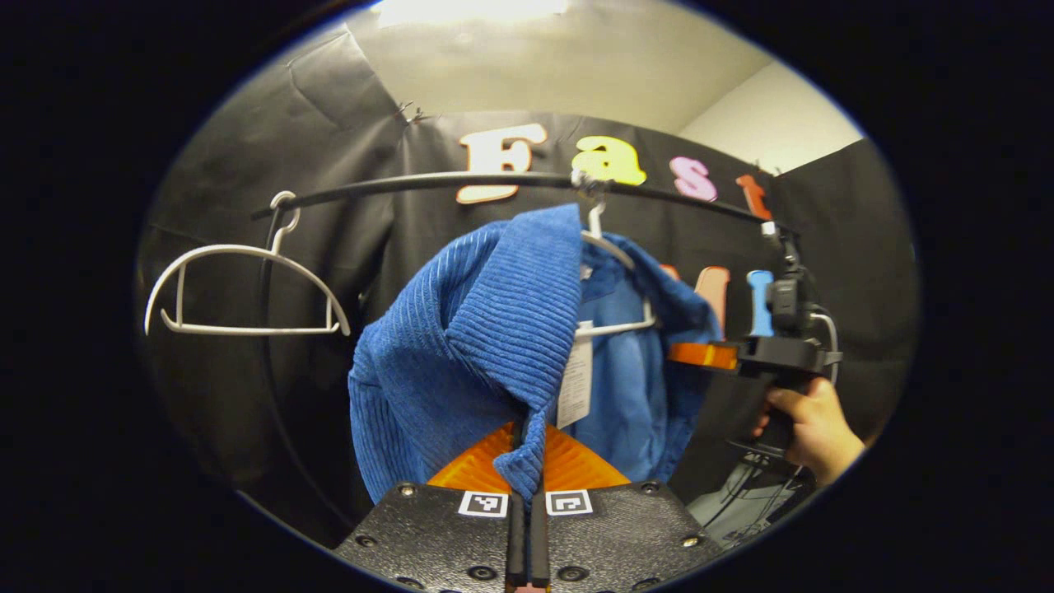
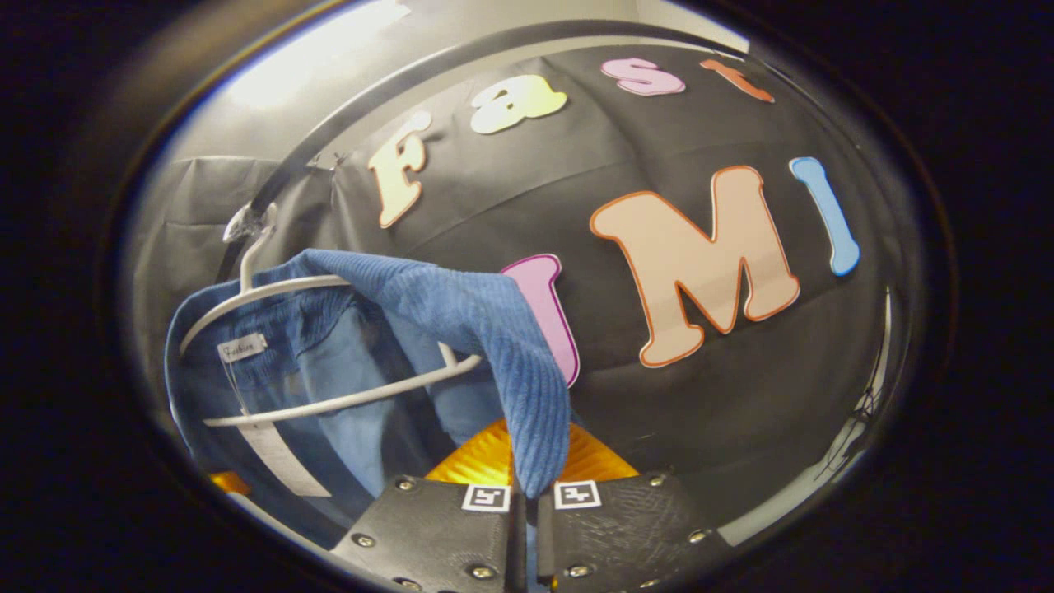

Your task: Grasp the clothes on the hanger with both hands and then place them into the laundry hamper below.

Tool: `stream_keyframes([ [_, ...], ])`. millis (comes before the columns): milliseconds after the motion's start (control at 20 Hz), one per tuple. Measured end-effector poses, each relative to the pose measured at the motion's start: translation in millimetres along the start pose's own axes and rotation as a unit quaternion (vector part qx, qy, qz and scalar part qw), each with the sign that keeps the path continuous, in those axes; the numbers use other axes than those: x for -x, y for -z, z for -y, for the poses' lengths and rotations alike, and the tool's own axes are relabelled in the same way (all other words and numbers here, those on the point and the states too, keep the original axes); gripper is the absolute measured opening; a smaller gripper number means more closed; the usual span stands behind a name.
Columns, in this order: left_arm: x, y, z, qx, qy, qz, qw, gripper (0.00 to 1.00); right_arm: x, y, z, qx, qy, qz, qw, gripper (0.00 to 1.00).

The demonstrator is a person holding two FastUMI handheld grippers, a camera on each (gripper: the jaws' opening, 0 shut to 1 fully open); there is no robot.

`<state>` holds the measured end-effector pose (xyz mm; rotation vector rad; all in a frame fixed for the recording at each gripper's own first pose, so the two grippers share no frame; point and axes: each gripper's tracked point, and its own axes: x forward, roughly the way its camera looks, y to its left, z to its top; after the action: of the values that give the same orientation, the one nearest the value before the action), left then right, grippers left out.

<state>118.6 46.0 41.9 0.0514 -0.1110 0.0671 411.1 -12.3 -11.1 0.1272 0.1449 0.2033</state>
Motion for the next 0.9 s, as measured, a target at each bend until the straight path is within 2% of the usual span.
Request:
stream_keyframes([
  [100, 18, -25, 0, 0.003, 0.026, 0.031, 0.999, 0.02, 1, 2, -11, 0.026, -0.016, -0.003, 1.000, 0.05],
  [200, 34, -43, -4, 0.017, 0.060, 0.034, 0.998, 0.02, 4, -3, -10, 0.033, -0.004, 0.010, 0.999, 0.05],
  [250, 39, -46, -8, 0.026, 0.073, 0.029, 0.997, 0.02, 6, -4, -11, 0.029, 0.001, 0.009, 1.000, 0.01],
  [300, 41, -50, -14, 0.033, 0.083, 0.025, 0.996, 0.02, 11, -4, -11, 0.030, 0.010, 0.013, 0.999, 0.05],
  [400, 46, -54, -18, 0.038, 0.113, 0.016, 0.993, 0.02, 15, -9, -7, 0.044, 0.032, 0.016, 0.998, 0.05],
  [450, 48, -56, -17, 0.027, 0.131, 0.017, 0.991, 0.02, 19, -13, 7, 0.068, 0.070, 0.022, 0.995, 0.05],
  [500, 48, -54, -23, 0.016, 0.132, 0.006, 0.991, 0.02, 23, -18, 22, 0.093, 0.107, 0.023, 0.990, 0.05],
  [600, 49, -62, -33, 0.002, 0.136, 0.012, 0.991, 0.02, 35, -24, 32, 0.109, 0.143, 0.033, 0.983, 0.05],
  [750, 43, -80, -55, -0.006, 0.128, 0.019, 0.992, 0.02, 41, -38, 37, 0.074, 0.158, 0.041, 0.984, 0.05],
  [900, 35, -91, -74, 0.000, 0.121, 0.015, 0.993, 0.03, 33, -48, 40, 0.078, 0.161, 0.048, 0.983, 0.05],
])
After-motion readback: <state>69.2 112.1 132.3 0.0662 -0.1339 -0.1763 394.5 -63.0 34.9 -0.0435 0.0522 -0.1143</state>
